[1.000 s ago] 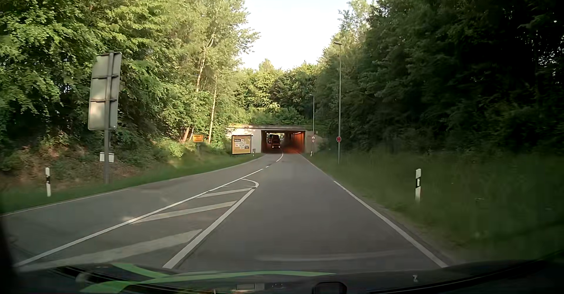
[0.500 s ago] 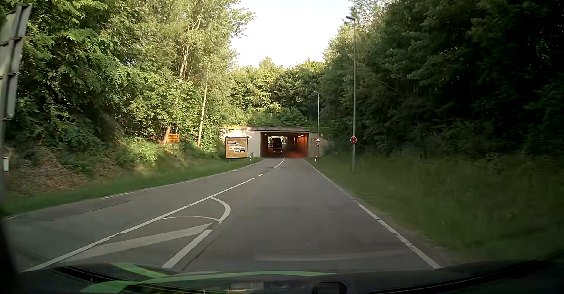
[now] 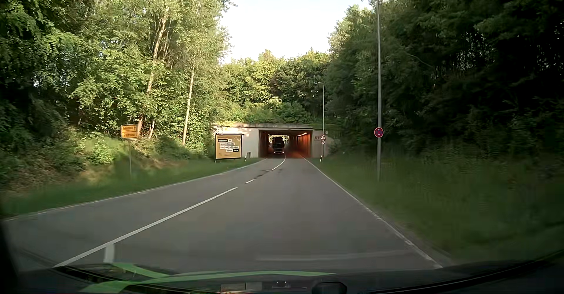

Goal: Follow the waypoints while adhering to traffic rules and regulations

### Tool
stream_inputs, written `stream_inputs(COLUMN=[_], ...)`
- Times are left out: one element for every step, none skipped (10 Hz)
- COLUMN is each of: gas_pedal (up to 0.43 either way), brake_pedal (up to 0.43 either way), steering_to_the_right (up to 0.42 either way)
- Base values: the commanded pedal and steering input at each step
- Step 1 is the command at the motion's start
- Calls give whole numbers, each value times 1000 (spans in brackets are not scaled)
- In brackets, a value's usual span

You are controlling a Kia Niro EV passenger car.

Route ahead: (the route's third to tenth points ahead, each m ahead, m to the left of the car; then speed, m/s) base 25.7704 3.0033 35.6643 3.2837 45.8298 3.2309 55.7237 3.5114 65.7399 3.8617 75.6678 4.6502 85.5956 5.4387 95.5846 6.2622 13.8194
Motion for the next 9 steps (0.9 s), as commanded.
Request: stream_inputs(gas_pedal=[98, 98, 98, 98, 98, 110, 118, 130, 130], brake_pedal=[0, 0, 0, 0, 0, 0, 0, 0, 0], steering_to_the_right=[-6, -5, -5, -5, -5, -5, -5, -5, -4])
